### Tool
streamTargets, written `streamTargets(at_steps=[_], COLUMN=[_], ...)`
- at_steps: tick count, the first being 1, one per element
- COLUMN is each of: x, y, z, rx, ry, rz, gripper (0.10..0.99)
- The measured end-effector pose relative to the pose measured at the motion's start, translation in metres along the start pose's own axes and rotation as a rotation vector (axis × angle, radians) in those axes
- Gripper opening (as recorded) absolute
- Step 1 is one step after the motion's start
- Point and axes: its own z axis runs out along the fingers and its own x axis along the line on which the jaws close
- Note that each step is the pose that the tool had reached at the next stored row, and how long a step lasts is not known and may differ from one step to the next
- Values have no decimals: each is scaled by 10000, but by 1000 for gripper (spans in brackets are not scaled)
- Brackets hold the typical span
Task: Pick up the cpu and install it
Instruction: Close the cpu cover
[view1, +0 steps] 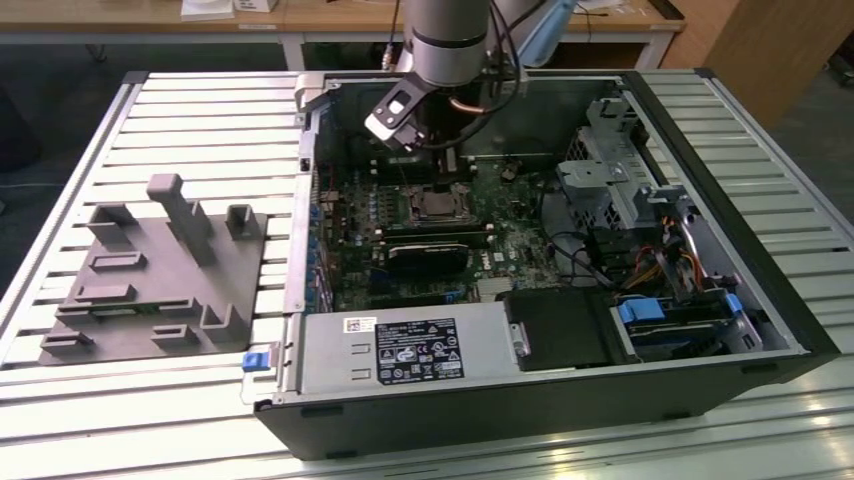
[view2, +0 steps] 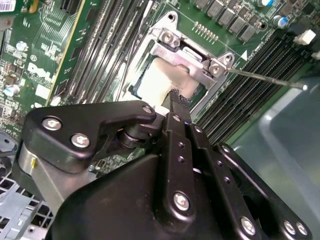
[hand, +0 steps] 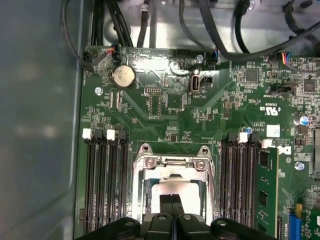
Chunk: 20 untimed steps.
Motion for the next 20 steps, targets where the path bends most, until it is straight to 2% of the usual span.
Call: streamTargets(at_steps=[15, 20], x=[6, 7], y=[-222, -249], z=[79, 113], rx=[0, 0], ry=[0, 0], rz=[0, 0], gripper=[106, 106])
